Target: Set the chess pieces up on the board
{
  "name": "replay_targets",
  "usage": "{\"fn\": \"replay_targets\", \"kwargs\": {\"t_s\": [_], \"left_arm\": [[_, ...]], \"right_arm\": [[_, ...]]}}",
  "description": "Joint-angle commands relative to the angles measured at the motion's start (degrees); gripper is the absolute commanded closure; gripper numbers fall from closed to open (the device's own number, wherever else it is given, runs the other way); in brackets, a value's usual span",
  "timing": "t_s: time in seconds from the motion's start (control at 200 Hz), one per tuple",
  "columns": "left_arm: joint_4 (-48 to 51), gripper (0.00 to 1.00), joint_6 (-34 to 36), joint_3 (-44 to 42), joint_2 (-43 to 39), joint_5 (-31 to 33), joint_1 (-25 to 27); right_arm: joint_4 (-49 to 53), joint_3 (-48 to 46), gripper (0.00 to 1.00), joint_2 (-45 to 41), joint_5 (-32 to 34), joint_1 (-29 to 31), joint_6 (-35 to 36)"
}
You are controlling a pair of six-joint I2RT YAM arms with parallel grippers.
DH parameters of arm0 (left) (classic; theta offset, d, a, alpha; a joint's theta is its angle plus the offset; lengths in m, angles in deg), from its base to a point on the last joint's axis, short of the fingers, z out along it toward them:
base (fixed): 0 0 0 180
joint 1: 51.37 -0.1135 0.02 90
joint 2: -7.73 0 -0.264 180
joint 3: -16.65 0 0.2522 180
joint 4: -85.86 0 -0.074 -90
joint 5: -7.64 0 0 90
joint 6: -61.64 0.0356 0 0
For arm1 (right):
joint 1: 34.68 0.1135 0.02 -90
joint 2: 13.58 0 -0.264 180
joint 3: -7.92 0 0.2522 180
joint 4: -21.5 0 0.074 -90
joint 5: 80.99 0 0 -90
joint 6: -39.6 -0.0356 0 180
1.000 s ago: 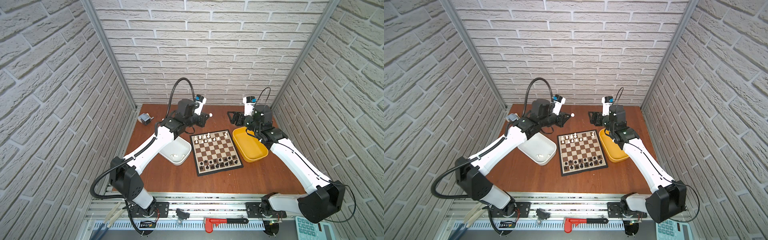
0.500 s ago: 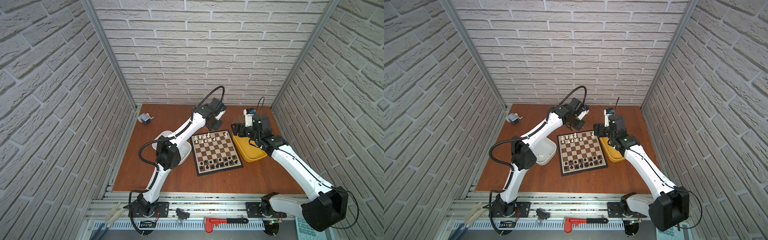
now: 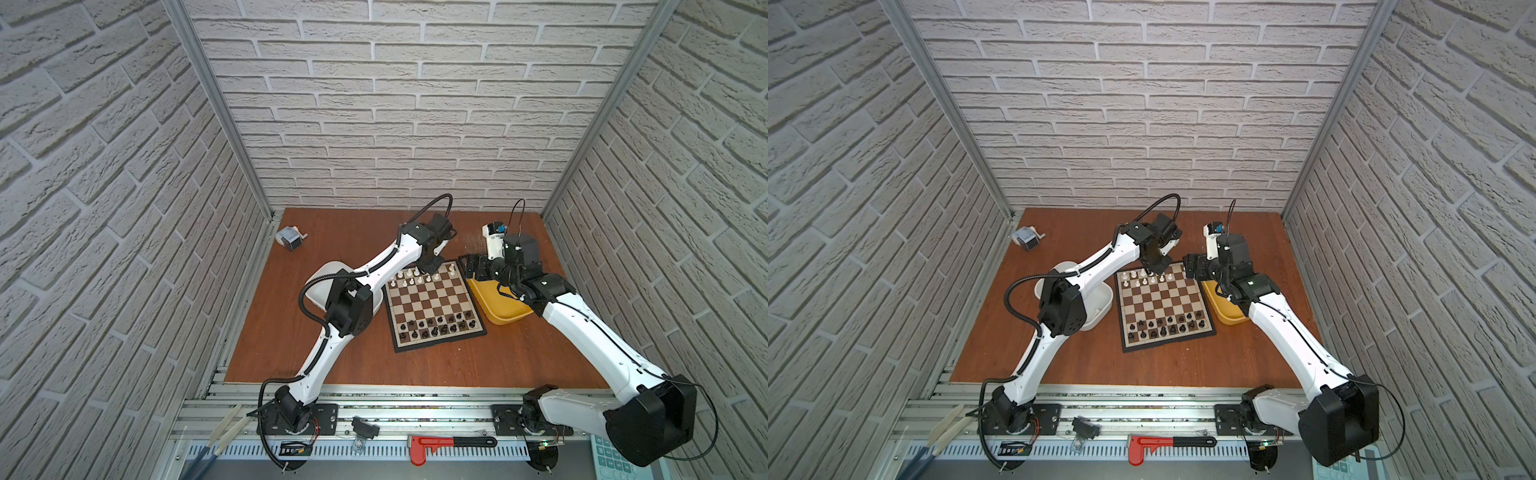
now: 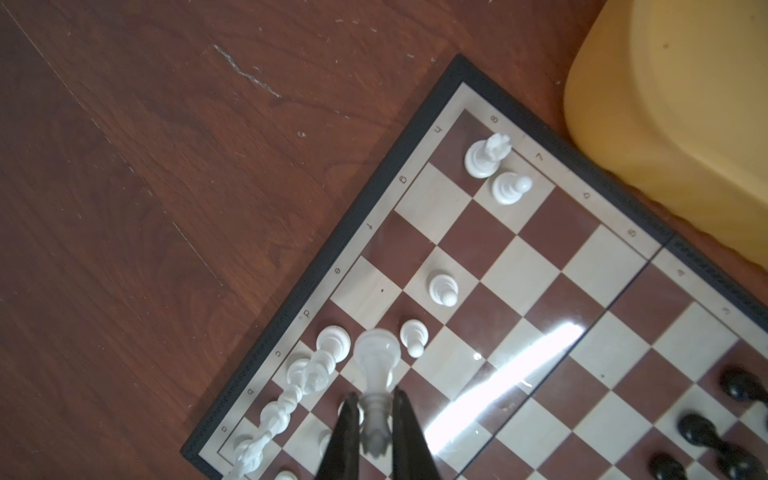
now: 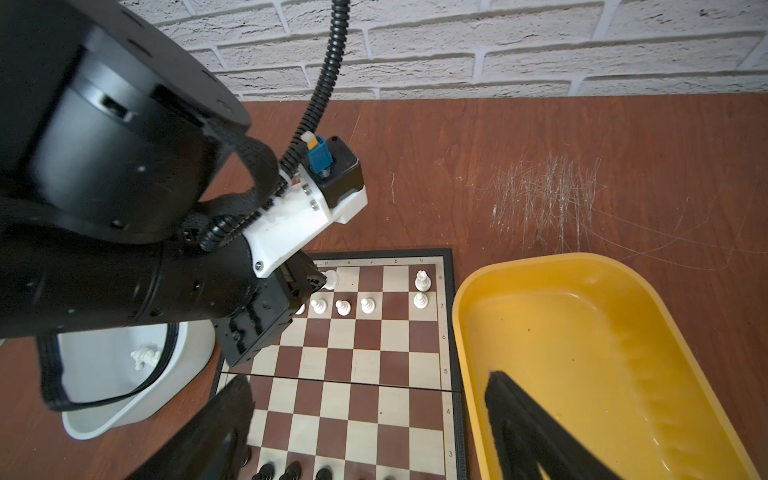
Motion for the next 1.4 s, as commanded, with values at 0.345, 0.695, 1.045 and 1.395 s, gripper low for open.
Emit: {"fn": "replay_targets", "kwargs": {"t_s": [0.345,0.695,1.045,1.395], "left_arm": [[-3.8,1.0,-1.6,0.2,4.5,2.1,0.2],[-3.0,1.0,-1.7,0.3,4.9,3.0,0.1],[-3.0,0.96,-1.9,0.3,4.9,3.0,0.1],[-3.4,0.82,-2.1,0.9,4.5,3.1,0.2]], "right_arm": [[-1.0,-1.2,0.12,-1.5,-3.1,0.2,0.7],[-1.1,-1.1,0.13,-1.3,-3.4,0.2,1.0],[-1.1,-1.1,0.14,-1.2,-4.0,0.2,1.0],[-1.2,-0.9,0.14,-1.2,-4.6,0.2,1.0]]}}
